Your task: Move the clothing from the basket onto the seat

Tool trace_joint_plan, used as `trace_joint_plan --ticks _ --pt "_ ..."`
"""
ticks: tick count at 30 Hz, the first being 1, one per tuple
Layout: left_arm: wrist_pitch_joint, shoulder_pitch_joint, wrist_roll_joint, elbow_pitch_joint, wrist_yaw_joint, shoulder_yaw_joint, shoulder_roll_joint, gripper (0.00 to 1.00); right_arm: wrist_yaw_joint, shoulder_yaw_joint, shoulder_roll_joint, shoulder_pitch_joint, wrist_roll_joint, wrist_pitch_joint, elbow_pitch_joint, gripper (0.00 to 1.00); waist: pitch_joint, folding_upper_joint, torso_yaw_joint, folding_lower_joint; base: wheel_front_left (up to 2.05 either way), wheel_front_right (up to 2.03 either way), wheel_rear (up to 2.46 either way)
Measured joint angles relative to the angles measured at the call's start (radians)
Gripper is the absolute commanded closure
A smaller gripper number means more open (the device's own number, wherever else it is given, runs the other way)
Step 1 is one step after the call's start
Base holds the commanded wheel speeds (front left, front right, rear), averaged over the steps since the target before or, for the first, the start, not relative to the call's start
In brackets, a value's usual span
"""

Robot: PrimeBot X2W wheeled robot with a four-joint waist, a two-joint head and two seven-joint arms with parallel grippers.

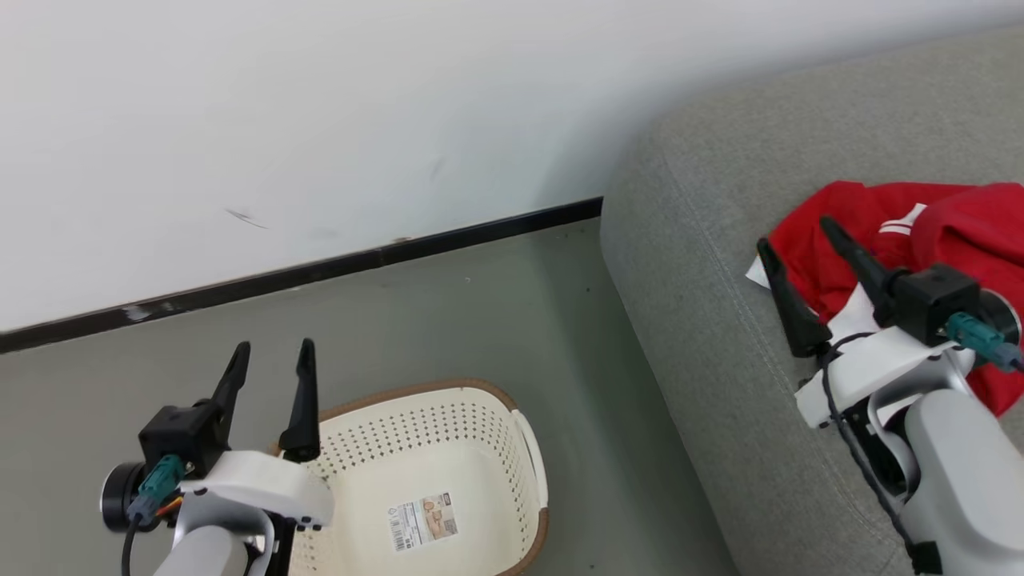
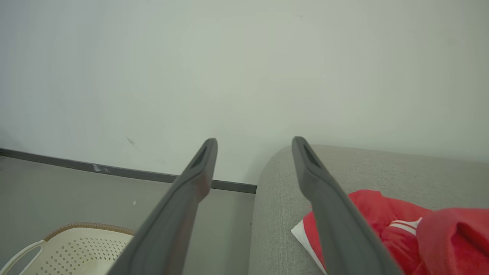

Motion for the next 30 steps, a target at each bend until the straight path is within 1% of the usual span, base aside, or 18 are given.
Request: trace_joint_plan --ticks 1,8,11,15,18,21,23,30 --pt "0.0 0.0 0.0 0.0 0.0 0.0 0.0 0.0 0.0 0.0 0.0 0.0 0.0 0.0 0.0 0.0 0.0 0.0 0.0 0.0 0.0 0.0 0.0" --pt "-0.005 0.067 0.001 -0.012 0.049 0.064 0.01 0.0 0.0 0.022 0.056 0.048 -0.011 0.0 -0.017 0.0 -0.03 0.0 0.052 0.0 0.0 0.0 0.0" --pt "-0.006 0.091 0.008 -0.018 0.063 0.089 0.024 0.0 0.0 0.03 0.082 0.071 -0.026 0.0 -0.032 0.0 -0.042 0.0 0.075 0.0 0.0 0.0 0.0" --pt "-0.006 0.118 0.049 -0.033 0.086 0.112 0.039 0.0 0.0 0.028 0.102 0.11 -0.051 0.0 -0.035 0.0 -0.06 0.0 0.104 0.0 0.0 0.0 0.0" --pt "-0.006 0.136 0.065 -0.043 0.091 0.117 0.041 0.0 0.0 0.025 0.12 0.143 -0.06 0.0 -0.037 0.0 -0.072 0.0 0.124 0.0 0.0 0.0 0.0" --pt "-0.006 0.161 0.072 -0.049 0.091 0.117 0.04 0.0 0.0 0.014 0.124 0.176 -0.067 0.0 -0.041 0.0 -0.085 0.0 0.143 0.0 0.0 0.0 0.0" --pt "-0.006 0.183 0.089 -0.051 0.099 0.111 0.035 0.0 0.0 -0.007 0.13 0.207 -0.069 0.0 -0.045 0.0 -0.097 0.0 0.16 0.0 0.0 0.0 0.0" --pt "-0.006 0.221 0.1 -0.053 0.099 0.082 0.023 0.0 0.0 -0.075 0.147 0.281 -0.081 0.0 -0.081 0.0 -0.124 0.0 0.193 0.0 0.0 0.0 0.0"
